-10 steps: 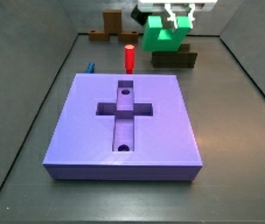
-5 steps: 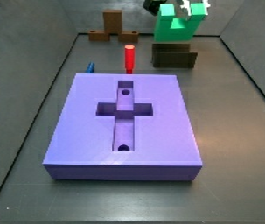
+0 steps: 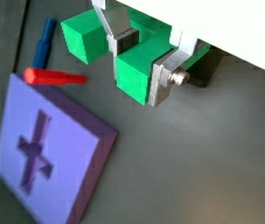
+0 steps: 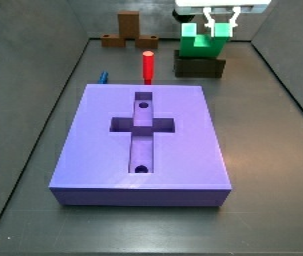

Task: Pick up the green object. Move up. Place the green object on the fixture. Regrasp the green object. Move to above the board. Insert the green object.
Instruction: Place the green object on the fixture.

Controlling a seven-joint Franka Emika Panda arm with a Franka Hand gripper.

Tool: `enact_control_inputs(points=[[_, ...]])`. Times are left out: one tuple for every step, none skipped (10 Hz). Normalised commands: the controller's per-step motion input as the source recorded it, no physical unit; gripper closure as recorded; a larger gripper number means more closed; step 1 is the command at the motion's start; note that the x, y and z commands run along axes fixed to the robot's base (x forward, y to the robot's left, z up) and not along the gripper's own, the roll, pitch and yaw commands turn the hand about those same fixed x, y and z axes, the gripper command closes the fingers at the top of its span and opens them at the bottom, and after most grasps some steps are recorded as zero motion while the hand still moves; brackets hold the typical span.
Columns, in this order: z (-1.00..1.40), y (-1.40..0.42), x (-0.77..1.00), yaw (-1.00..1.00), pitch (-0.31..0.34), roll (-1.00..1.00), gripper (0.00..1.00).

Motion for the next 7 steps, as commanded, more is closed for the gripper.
enact_control_inputs(points=[[-0.2,0.0,0.0,0.0,0.0,0.27,1.0],[-0.3,0.0,0.0,0.09,-0.006,0.0,1.0],[-0.34,0.0,0.0,0.08,0.0,-0.06,1.0],[-0.33,0.02,-0.04,0.11,0.0,-0.18,1.0],[-0.14,-0.05,0.04,0.05,0.0,0.06,1.0],[0.0,0.0,0.12,0.04,0.0,0.52,1.0],[-0.1,0.0,0.1,0.08,0.0,0.72,1.0]])
